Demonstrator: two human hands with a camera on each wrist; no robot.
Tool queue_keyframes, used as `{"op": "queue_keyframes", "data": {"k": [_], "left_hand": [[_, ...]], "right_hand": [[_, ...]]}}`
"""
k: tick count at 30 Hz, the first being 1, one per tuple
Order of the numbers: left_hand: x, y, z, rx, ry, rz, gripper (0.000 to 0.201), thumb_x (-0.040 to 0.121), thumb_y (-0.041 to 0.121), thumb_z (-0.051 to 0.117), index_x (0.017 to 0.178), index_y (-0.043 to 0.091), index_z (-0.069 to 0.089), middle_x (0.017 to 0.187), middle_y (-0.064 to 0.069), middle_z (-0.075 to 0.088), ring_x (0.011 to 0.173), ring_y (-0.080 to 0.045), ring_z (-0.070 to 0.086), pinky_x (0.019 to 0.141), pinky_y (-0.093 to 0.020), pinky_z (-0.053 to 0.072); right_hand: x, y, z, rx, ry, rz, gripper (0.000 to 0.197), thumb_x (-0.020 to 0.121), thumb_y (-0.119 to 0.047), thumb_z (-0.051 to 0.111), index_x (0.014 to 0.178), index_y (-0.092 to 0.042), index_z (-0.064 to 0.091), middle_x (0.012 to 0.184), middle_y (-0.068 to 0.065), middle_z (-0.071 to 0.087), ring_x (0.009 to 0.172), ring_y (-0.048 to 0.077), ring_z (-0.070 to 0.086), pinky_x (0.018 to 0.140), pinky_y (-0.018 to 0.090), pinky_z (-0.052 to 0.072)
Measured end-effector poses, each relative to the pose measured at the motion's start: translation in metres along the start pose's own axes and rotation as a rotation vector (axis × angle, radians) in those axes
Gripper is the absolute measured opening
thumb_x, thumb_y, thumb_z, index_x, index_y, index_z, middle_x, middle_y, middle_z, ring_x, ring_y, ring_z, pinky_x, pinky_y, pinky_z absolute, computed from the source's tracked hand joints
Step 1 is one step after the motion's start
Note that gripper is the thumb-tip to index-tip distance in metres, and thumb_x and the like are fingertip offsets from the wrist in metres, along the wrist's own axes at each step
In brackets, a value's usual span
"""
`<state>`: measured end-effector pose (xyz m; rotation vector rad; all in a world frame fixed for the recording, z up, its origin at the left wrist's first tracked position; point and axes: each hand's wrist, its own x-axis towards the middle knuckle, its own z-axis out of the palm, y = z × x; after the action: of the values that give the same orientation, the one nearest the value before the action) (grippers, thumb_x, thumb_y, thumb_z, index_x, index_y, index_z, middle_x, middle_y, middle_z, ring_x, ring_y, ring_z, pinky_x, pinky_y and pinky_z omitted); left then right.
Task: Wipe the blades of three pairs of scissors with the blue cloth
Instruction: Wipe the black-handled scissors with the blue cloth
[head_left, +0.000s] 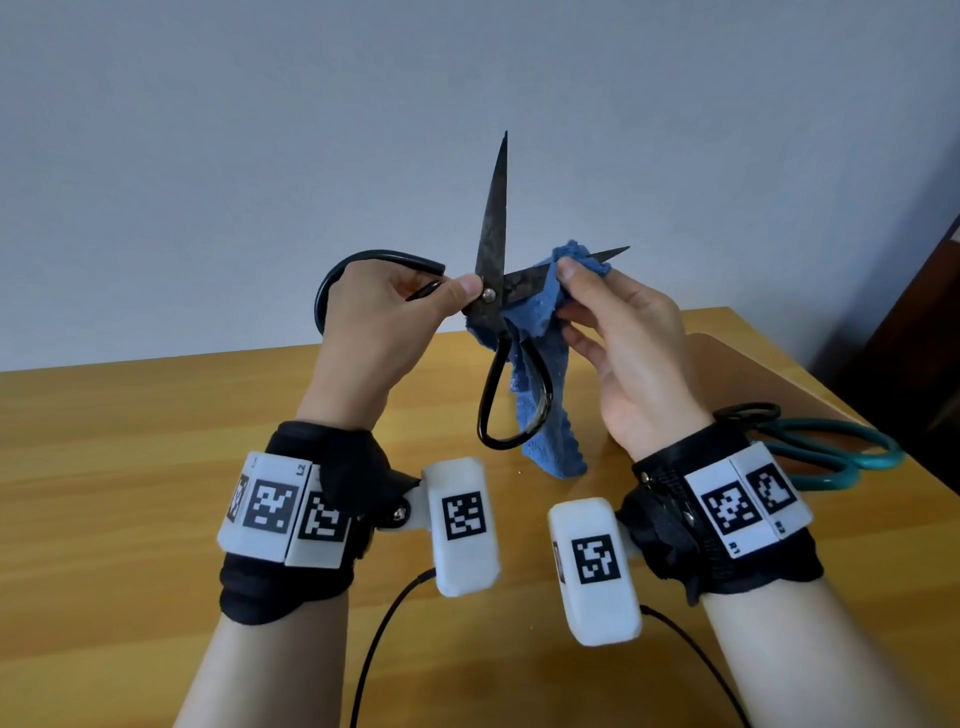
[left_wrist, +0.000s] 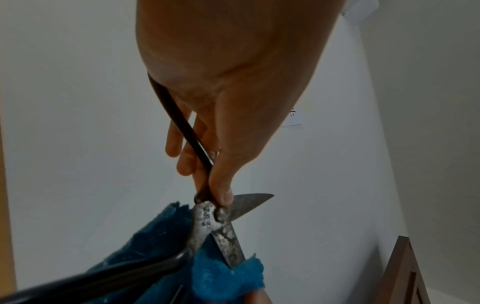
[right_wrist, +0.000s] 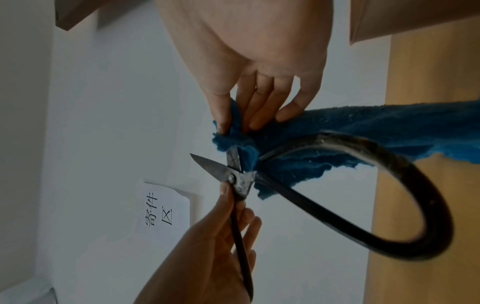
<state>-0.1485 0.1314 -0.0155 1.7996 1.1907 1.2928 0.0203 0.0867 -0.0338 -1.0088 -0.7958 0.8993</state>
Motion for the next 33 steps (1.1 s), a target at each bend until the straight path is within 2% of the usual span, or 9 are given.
{"op": "queue_keyframes", "data": {"k": [3,6,9,12,14,17,22,27,33], "left_hand": [[0.000,-0.001,0.001,0.020,0.012,-0.012,0.024,0.087,0.035,0.076,0.064,0.028,0.072,0.093,-0.019,0.070,0.072,-0.006,0.052,0.053,-0.007,0.035],[0.002,-0.002,-0.001,0.012,0.001,-0.032,0.021,0.087,0.036,0.076,0.070,0.023,0.076,0.094,-0.018,0.071,0.075,-0.009,0.055,0.060,-0.013,0.039],[0.003,-0.003,-0.001,-0.008,-0.027,-0.050,0.024,0.088,0.036,0.076,0.078,0.013,0.079,0.090,-0.016,0.074,0.082,-0.025,0.063,0.068,-0.025,0.043],[0.002,-0.001,0.000,-0.025,-0.042,-0.053,0.022,0.087,0.036,0.076,0.080,0.015,0.080,0.086,-0.007,0.076,0.089,-0.021,0.067,0.066,-0.017,0.045],[0.001,-0.001,0.000,-0.037,-0.050,-0.053,0.021,0.088,0.036,0.076,0.080,0.017,0.080,0.089,-0.009,0.076,0.082,-0.019,0.065,0.066,-0.016,0.044],[0.001,-0.001,-0.003,-0.026,-0.033,-0.068,0.018,0.086,0.038,0.077,0.073,0.025,0.078,0.086,-0.001,0.075,0.078,-0.004,0.062,0.065,-0.013,0.043],[0.003,-0.005,-0.008,-0.004,-0.006,-0.097,0.020,0.084,0.040,0.078,0.079,0.021,0.079,0.087,0.007,0.076,0.094,-0.008,0.066,0.074,-0.021,0.045],[0.005,-0.008,-0.011,0.014,-0.006,-0.101,0.023,0.084,0.041,0.078,0.082,0.018,0.080,0.088,0.008,0.076,0.094,-0.006,0.066,0.076,-0.022,0.045],[0.006,-0.011,-0.014,0.036,-0.003,-0.105,0.018,0.083,0.041,0.079,0.074,0.025,0.077,0.081,0.015,0.073,0.088,0.002,0.063,0.072,-0.020,0.044]], "right_hand": [[-0.001,0.004,0.003,0.051,0.030,-0.008,0.007,0.092,-0.018,0.069,0.093,-0.014,0.074,0.086,0.000,0.073,0.072,0.006,0.065,0.072,0.023,0.052],[-0.005,0.007,0.008,0.060,-0.066,0.024,0.013,0.092,-0.008,0.067,0.103,-0.002,0.070,0.082,0.003,0.072,0.065,0.007,0.067,0.061,0.019,0.053],[-0.007,0.007,0.012,0.060,-0.126,0.040,0.016,0.090,-0.004,0.068,0.105,0.002,0.069,0.085,0.007,0.073,0.068,0.010,0.070,0.060,0.019,0.053],[-0.006,0.004,0.010,0.063,-0.104,0.021,0.014,0.089,-0.005,0.069,0.102,0.002,0.069,0.079,0.003,0.073,0.064,0.007,0.069,0.057,0.017,0.051],[-0.005,0.002,0.007,0.078,-0.095,0.008,0.013,0.090,-0.006,0.069,0.101,0.001,0.069,0.076,0.001,0.072,0.062,0.007,0.067,0.055,0.017,0.051],[-0.003,0.001,0.006,0.058,-0.069,-0.017,0.015,0.090,-0.010,0.070,0.101,-0.001,0.070,0.081,0.004,0.072,0.065,0.010,0.066,0.060,0.019,0.052],[0.001,0.002,0.001,0.048,-0.031,-0.031,0.012,0.087,-0.015,0.073,0.096,-0.007,0.072,0.092,0.009,0.070,0.081,0.017,0.063,0.079,0.029,0.052],[0.004,0.000,-0.003,0.072,-0.009,-0.031,0.000,0.088,-0.014,0.073,0.088,-0.014,0.073,0.090,0.005,0.072,0.082,0.015,0.062,0.082,0.031,0.049],[0.007,0.001,-0.005,0.098,0.045,-0.034,0.004,0.087,-0.014,0.073,0.084,-0.017,0.073,0.089,0.003,0.073,0.083,0.014,0.063,0.081,0.030,0.049]]}}
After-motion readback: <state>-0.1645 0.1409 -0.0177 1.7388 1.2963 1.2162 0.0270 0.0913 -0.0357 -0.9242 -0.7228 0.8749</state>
